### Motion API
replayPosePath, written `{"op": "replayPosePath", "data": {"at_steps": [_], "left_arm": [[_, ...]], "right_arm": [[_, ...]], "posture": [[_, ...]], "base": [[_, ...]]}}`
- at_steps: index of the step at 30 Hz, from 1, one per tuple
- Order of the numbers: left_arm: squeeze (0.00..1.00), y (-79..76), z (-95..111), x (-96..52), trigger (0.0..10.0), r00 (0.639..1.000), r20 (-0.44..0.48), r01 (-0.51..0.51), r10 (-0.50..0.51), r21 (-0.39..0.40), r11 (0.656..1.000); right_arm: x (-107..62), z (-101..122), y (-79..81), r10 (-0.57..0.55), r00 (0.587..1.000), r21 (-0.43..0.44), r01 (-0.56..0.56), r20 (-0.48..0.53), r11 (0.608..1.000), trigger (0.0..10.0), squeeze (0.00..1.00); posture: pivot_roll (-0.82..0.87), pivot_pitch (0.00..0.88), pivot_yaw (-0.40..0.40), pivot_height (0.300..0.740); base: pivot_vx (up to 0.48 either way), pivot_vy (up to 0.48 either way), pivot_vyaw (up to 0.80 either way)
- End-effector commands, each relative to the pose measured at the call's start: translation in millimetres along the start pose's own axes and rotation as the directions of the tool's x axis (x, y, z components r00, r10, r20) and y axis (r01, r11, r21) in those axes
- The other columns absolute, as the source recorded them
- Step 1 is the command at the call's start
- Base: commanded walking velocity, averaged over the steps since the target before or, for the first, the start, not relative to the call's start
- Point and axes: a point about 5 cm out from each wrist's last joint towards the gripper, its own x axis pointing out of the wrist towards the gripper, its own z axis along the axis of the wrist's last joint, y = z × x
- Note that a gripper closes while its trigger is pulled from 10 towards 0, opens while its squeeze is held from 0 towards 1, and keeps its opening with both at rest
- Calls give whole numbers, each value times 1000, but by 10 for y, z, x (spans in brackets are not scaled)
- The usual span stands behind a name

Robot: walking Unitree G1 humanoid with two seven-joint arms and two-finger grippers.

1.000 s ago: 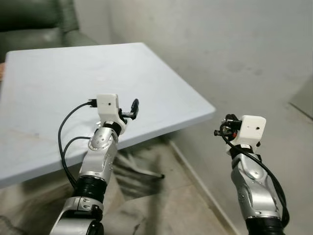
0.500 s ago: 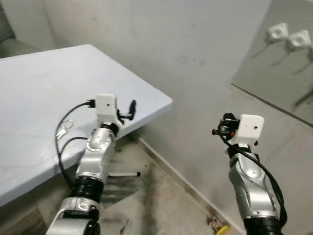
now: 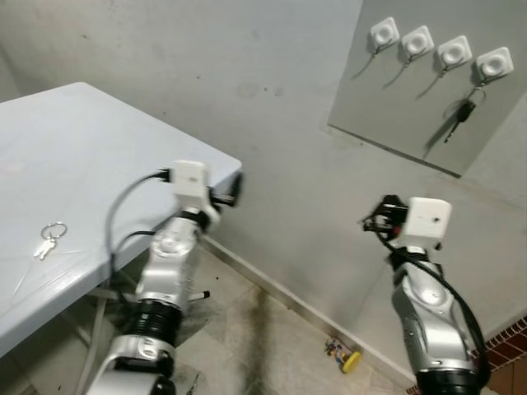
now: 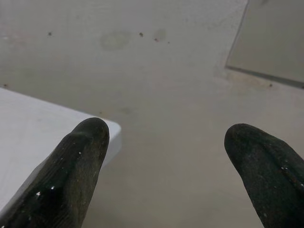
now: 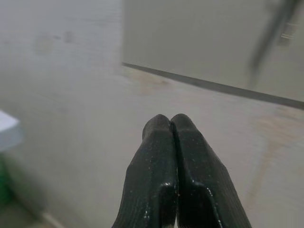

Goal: Hang keys on a hook

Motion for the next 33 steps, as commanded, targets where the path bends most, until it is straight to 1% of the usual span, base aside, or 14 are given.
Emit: {"op": "replayPosePath", "data": {"at_steps": [1, 6, 10, 13, 18, 22, 33], "left_arm": [[0, -4, 19, -25, 10000, 1000, 9, 18, -18, 28, 999], [0, -123, -12, -121, 10000, 997, 23, 80, -80, 8, 997], [0, -131, -12, -196, 10000, 995, 31, 96, -96, -12, 995], [0, -121, -10, -208, 10000, 995, 31, 97, -97, -12, 995], [0, -62, 35, -215, 10000, 995, 31, 95, -95, -11, 995], [0, -56, 60, -207, 10000, 994, 27, 103, -102, -9, 995], [0, -58, 78, -199, 10000, 993, 20, 115, -115, -6, 993]], "right_arm": [[12, 80, 30, 12, 999, -3, -12, 37, 1000, 10000, 0], [-46, 95, 47, 45, 998, 3, -45, 54, 999, 10000, 0], [-133, 76, 68, 77, 995, 6, -77, 58, 997, 10000, 0], [-152, 70, 73, 78, 995, 8, -78, 57, 997, 10000, 0], [-174, 61, 117, 76, 995, 18, -77, 57, 997, 10000, 0], [-176, 71, 151, 73, 995, 25, -75, 64, 997, 10000, 0], [-201, 70, 124, 50, 997, 36, -52, 63, 998, 10000, 0]], "posture": [[3, 0, -47, 740], [2, 0, -43, 740], [-1, 0, -39, 740], [-1, 0, -36, 740], [-2, 0, -22, 740], [-5, 0, -17, 740], [-17, 0, -3, 740]], "base": [[0, 0, 0], [0, 0, 0], [0, 0, 0], [0, 0, 0], [406, 0, 0], [438, 0, 0], [470, 0, 0]]}}
